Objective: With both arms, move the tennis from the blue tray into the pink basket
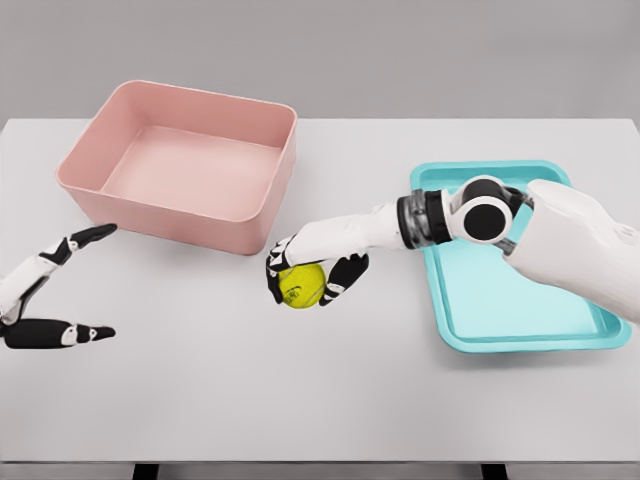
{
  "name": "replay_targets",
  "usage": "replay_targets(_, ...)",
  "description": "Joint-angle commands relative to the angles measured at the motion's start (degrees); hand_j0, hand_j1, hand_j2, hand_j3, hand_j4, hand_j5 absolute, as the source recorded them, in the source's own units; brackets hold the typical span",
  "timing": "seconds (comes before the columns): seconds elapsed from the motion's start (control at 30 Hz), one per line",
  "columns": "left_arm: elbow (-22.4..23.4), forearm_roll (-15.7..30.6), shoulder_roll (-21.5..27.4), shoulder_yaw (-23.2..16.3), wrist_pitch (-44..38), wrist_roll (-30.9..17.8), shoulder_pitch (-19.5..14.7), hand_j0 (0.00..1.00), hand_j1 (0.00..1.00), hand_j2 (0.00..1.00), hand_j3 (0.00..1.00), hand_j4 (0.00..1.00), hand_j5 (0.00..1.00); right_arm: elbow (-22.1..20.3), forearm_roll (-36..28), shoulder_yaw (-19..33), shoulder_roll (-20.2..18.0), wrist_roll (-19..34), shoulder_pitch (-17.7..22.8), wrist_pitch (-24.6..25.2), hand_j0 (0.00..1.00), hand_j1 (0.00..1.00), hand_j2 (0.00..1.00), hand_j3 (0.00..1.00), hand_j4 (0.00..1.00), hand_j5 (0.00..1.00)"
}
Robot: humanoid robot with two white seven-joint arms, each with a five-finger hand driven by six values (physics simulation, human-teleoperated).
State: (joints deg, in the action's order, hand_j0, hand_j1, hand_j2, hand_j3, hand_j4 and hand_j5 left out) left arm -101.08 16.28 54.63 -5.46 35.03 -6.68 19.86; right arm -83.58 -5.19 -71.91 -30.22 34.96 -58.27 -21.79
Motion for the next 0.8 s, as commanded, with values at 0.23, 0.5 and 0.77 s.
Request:
replay_targets(0.23,-0.1,1.7,0.5,-1.9,0.0,0.0,0.0,1.00,1.00,1.00,1.00,1.00,1.00,-4.8,1.7,7.5,-5.3,0.0,0.2,-0.6,1.00,1.00,1.00,1.00,1.00,1.00)
replay_targets(0.5,-0.1,1.9,0.4,-5.5,0.0,0.0,-0.1,1.00,1.00,1.00,1.00,1.00,1.00,-5.2,-9.9,20.8,-26.8,0.0,2.3,-7.8,1.00,1.00,1.00,1.00,1.00,1.00)
replay_targets(0.77,-0.3,3.0,0.1,-9.5,0.0,0.0,-0.9,1.00,1.00,1.00,1.00,1.00,1.00,-5.9,-17.0,45.5,-29.1,0.0,21.3,-11.5,1.00,1.00,1.00,1.00,1.00,1.00)
